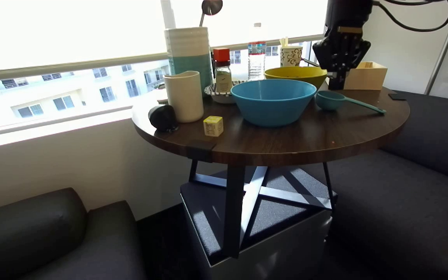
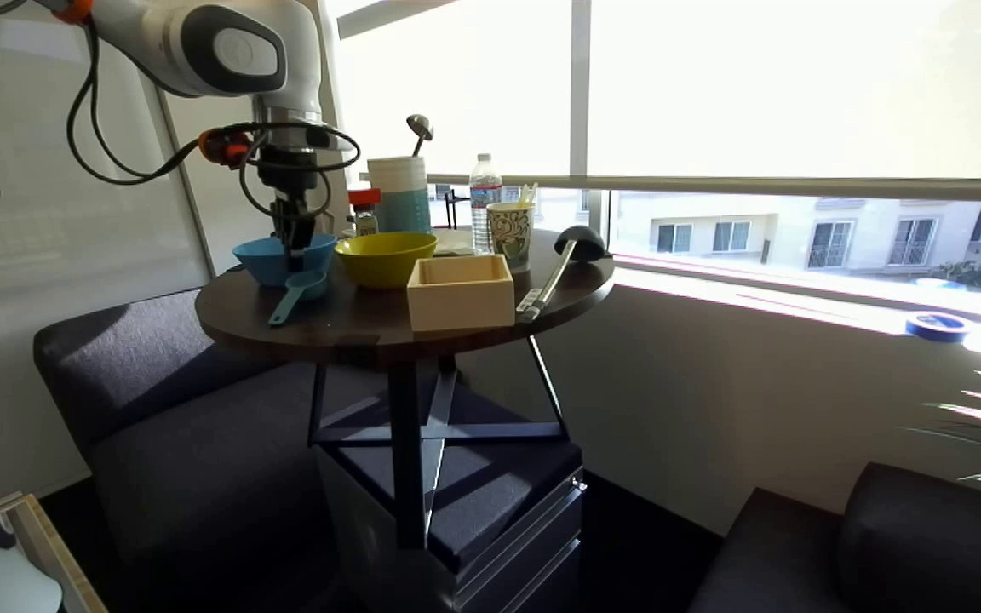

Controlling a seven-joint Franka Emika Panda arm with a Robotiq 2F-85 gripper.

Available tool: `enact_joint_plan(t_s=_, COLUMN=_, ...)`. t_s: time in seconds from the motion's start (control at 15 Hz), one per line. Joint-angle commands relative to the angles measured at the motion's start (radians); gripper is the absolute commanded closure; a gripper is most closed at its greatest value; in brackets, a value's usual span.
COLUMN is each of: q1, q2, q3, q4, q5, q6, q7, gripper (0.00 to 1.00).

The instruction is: Place some cereal from the yellow bowl in the blue measuring cup then put the cereal back in the yellow bowl using the spoon

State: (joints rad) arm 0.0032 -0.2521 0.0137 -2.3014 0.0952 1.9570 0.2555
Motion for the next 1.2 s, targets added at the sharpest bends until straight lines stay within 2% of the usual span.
enact_joint_plan(t_s=0.0, q1=-0.004, q2=0.013, q3=-0.002, q4=-0.001, q5=0.025, q6=0.023, q7=-0.019, gripper=0.97)
enact_joint_plan(t_s=0.07, q1=-0.005, q2=0.017, q3=-0.003, q4=0.001, q5=0.024, q6=0.026, q7=-0.017, gripper=0.97)
enact_joint_plan(t_s=0.13, q1=-0.005, q2=0.02, q3=-0.003, q4=0.002, q5=0.023, q6=0.03, q7=-0.016, gripper=0.87)
enact_joint_plan(t_s=0.2, q1=-0.005, q2=0.021, q3=-0.003, q4=0.002, q5=0.024, q6=0.032, q7=-0.015, gripper=0.64)
enact_joint_plan(t_s=0.33, q1=-0.004, q2=0.024, q3=-0.002, q4=0.003, q5=0.024, q6=0.038, q7=-0.014, gripper=0.6)
enact_joint_plan(t_s=0.4, q1=-0.004, q2=0.024, q3=-0.002, q4=0.004, q5=0.025, q6=0.04, q7=-0.014, gripper=0.54)
enact_joint_plan(t_s=0.87, q1=-0.004, q2=0.002, q3=0.001, q4=0.011, q5=0.015, q6=0.045, q7=-0.007, gripper=0.05)
enact_joint_plan(t_s=1.0, q1=-0.006, q2=-0.011, q3=0.002, q4=0.019, q5=0.01, q6=0.059, q7=0.0, gripper=0.0)
enact_joint_plan(t_s=1.13, q1=-0.009, q2=-0.015, q3=0.002, q4=0.034, q5=0.009, q6=0.098, q7=0.008, gripper=0.0)
